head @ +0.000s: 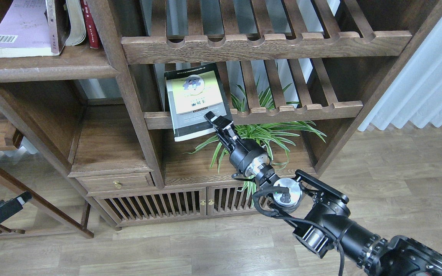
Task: Organize books on shelf
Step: 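Grasp the green-covered book with the right gripper and pull it out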
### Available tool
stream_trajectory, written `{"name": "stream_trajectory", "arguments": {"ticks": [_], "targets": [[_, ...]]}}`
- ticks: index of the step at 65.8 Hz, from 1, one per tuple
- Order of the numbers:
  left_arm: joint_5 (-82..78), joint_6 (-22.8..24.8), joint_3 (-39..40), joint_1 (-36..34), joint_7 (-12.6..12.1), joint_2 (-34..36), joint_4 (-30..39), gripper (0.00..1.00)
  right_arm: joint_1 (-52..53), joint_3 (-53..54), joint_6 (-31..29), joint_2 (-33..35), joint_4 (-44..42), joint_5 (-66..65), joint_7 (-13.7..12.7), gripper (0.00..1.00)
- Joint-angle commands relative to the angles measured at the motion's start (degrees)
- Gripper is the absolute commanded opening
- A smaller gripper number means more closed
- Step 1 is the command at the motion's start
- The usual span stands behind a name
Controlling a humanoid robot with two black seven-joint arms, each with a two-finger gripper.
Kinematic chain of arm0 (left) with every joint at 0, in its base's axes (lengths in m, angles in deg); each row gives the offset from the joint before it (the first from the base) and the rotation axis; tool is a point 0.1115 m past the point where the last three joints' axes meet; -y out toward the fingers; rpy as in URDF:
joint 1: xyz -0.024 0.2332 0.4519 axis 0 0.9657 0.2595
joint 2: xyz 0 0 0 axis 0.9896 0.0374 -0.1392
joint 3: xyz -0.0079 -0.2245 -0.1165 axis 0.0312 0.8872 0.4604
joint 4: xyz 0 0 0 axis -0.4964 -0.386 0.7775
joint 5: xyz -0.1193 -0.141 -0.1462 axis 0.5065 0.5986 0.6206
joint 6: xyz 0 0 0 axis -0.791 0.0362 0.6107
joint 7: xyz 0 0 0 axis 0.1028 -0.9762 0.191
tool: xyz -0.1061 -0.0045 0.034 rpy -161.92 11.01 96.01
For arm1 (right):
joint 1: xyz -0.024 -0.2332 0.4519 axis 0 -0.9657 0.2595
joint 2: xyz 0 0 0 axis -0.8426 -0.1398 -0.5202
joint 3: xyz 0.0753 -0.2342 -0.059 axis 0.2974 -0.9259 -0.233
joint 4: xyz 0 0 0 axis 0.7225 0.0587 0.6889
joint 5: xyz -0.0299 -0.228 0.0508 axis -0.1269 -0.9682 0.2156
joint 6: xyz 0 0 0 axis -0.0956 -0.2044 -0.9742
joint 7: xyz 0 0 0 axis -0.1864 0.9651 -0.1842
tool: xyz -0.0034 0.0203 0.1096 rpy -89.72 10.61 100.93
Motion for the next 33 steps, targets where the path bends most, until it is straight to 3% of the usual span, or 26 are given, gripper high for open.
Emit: {"name": "stream_trajectory", "arguments": {"ticks": [1,4,12,19,20,27,33], "targets": [[0.5,0.0,0.0,0.1,0.2,-2.6,0.0,1.0,-6.5,-0.1,-5.9,2.4,3.7,-2.6,-3.1,0.04],[0.9,0.0,-0.1,0.1,0.4,-3.7,0.1,1.0,-8.8,-0.1,-10.4,5.0,4.0,-3.0,-4.7,0.04],[4.4,0.0,-1.3,0.2,0.3,-6.9,0.1,1.0,-13.5,0.6,-10.4,8.7,4.0,-3.7,-8.2,0.04],[9.7,0.0,-2.3,0.1,0.4,-10.3,1.1,1.0,-17.6,1.1,-10.4,9.5,3.6,-4.0,-12.7,0.04],[12.6,0.0,-2.9,-0.2,0.5,-10.9,1.8,1.0,-19.2,1.7,-10.4,9.5,3.0,-4.0,-14.4,0.04],[16.0,0.0,-5.7,-0.6,0.5,-10.9,4.1,1.0,-21.0,3.9,-10.4,8.8,2.7,-4.3,-15.6,0.04],[18.6,0.0,-9.1,-0.5,2.3,-10.6,7.7,1.0,-21.3,4.2,-10.4,7.6,2.4,-5.2,-15.9,0.04]]}}
